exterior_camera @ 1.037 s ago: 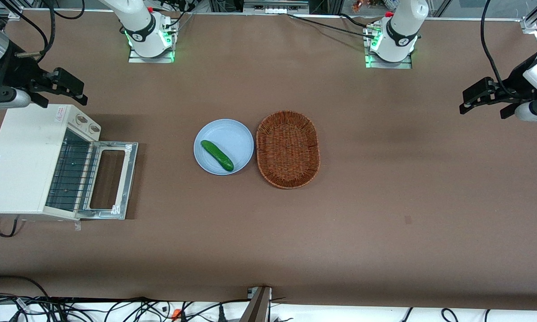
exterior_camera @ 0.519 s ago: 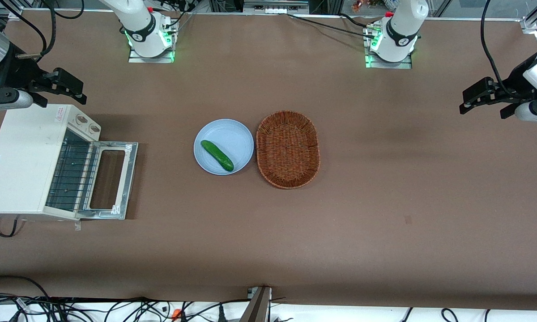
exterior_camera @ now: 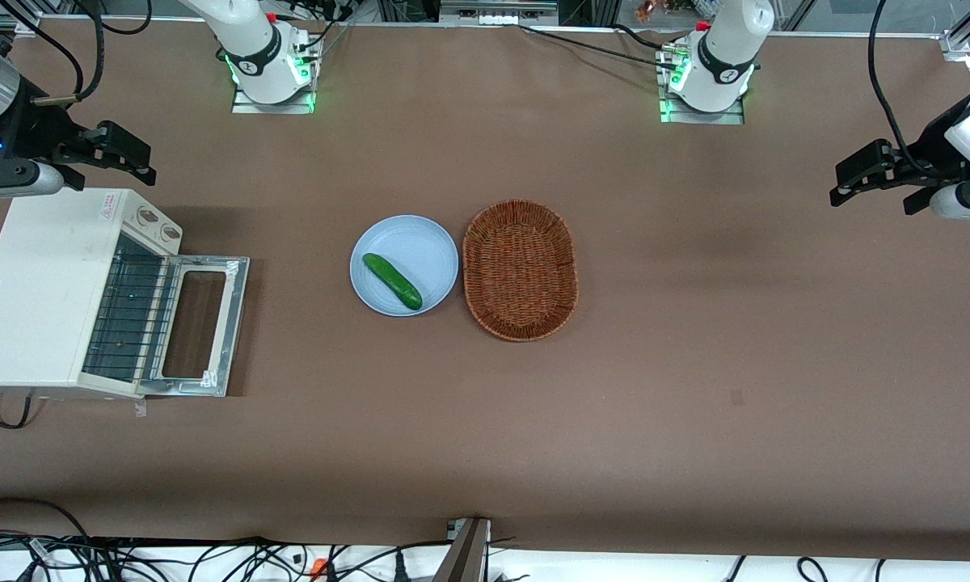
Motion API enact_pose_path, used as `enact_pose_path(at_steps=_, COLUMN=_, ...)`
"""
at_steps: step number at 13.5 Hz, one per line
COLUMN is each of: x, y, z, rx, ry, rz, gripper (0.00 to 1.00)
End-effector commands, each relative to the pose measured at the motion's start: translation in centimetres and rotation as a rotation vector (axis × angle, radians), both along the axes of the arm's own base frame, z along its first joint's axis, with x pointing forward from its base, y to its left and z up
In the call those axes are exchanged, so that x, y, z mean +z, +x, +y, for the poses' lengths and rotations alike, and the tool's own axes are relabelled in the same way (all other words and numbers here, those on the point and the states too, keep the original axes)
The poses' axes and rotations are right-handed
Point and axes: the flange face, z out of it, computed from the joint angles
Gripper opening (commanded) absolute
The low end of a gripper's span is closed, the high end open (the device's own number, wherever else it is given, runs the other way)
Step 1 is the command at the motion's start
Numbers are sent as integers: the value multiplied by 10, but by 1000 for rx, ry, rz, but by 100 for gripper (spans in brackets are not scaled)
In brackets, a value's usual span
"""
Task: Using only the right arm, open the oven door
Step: 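Lift the right gripper away from the opened oven door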
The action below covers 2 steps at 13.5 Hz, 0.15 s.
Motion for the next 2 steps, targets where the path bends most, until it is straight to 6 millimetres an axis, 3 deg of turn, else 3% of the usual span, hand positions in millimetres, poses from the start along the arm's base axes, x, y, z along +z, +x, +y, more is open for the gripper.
enact_pose_path(at_steps=1, x=3, y=-7, z=1, rx=17, ry=-13, rz=8, gripper=100)
enact_pose_path(at_steps=2, x=4, y=-9, z=0, rx=18, ry=-15, rz=14, gripper=100)
